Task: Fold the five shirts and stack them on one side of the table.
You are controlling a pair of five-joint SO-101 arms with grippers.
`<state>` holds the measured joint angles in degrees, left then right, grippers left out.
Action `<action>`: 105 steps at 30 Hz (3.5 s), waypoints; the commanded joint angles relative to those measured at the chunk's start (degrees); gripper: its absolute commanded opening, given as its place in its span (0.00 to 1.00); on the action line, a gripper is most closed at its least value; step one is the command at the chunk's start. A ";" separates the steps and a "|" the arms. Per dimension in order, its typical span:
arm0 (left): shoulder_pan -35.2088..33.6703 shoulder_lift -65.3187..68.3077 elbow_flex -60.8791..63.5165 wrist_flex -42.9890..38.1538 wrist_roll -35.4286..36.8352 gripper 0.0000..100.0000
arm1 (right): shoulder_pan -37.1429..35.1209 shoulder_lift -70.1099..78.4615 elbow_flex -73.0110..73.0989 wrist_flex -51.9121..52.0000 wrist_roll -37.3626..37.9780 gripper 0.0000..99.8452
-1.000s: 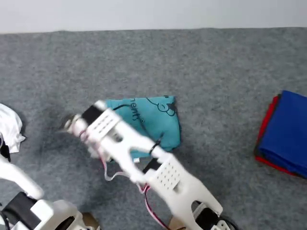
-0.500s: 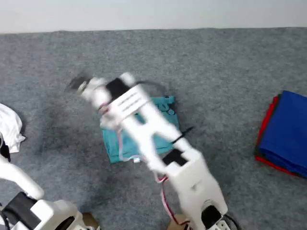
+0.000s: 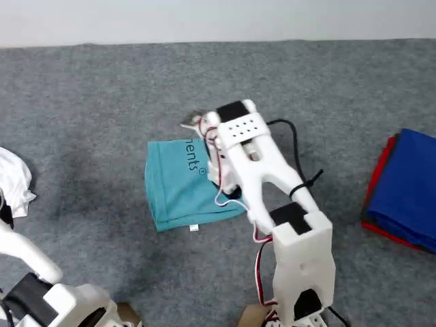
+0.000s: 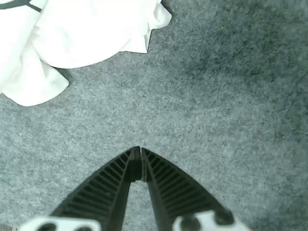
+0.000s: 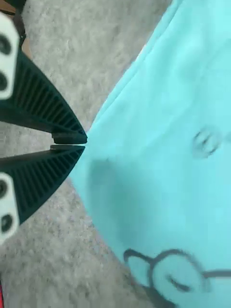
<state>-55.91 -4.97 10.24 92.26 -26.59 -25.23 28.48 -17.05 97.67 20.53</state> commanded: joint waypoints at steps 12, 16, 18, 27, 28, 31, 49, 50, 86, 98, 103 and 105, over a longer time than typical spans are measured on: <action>0.44 -0.26 -0.22 -0.79 0.18 0.01 | 1.45 -1.54 -10.29 0.92 -0.62 0.01; 0.44 -0.26 -0.22 -0.79 0.18 0.01 | 0.75 -1.36 -19.87 -2.77 -0.26 0.01; 0.44 -0.26 -0.22 -0.79 0.18 0.01 | 0.92 0.48 -21.63 -6.64 -0.26 0.01; 0.18 -0.26 -0.22 -0.44 0.00 0.01 | 2.68 9.10 -25.58 -1.98 -13.45 0.16; 0.18 -0.26 -0.22 -0.44 0.00 0.01 | 2.24 9.36 -26.37 0.22 -16.44 0.21; 0.44 -0.26 -0.22 -0.44 0.09 0.01 | 0.84 9.98 -26.73 4.35 -22.86 0.30; 0.18 -0.70 3.03 -0.79 0.18 0.01 | -1.80 21.41 -26.90 -2.42 -28.04 0.31; 0.18 -0.70 3.12 -0.79 0.18 0.01 | -1.80 22.20 -26.90 -2.15 -28.04 0.31; 0.44 -0.70 3.12 -1.67 0.00 0.01 | 27.12 13.67 -25.85 -7.69 32.44 0.01; 0.35 -0.70 3.12 -1.67 -0.18 0.01 | 23.16 31.87 -53.19 -16.75 36.31 0.02; 0.44 -0.53 3.12 -1.67 -0.18 0.01 | 22.64 35.65 -62.24 -12.35 22.68 0.16; 0.53 -0.44 3.12 -1.85 -0.18 0.01 | 22.73 35.82 -65.23 -10.51 14.95 0.24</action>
<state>-55.91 -4.97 13.58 91.38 -26.42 -2.20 65.41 -75.43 85.19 45.76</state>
